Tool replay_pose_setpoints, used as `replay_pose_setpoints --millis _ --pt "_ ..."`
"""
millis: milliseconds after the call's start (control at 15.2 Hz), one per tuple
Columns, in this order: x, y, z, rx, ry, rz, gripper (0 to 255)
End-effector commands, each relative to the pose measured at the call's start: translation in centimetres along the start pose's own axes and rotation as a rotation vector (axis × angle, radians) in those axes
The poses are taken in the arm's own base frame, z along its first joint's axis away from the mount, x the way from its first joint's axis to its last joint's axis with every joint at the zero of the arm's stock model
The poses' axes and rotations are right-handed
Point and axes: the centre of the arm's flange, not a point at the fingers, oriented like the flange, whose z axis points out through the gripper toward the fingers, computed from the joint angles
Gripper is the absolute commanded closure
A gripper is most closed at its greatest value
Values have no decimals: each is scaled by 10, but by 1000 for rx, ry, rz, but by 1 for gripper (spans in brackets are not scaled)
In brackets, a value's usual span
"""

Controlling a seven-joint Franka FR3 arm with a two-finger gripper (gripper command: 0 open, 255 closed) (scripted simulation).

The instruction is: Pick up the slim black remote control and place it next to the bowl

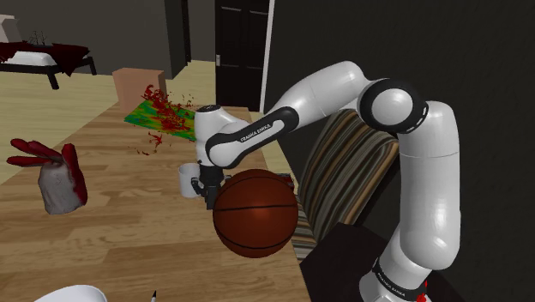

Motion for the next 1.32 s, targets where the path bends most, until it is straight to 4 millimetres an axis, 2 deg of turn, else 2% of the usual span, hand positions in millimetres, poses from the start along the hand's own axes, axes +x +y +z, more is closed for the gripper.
replay_pose_setpoints --millis 0,462,1254 --pt "1 2 3 -8 -4 2 255" --pt "1 2 3 -8 -4 2 255" --pt "1 3 -60 -8 -4 2 255"
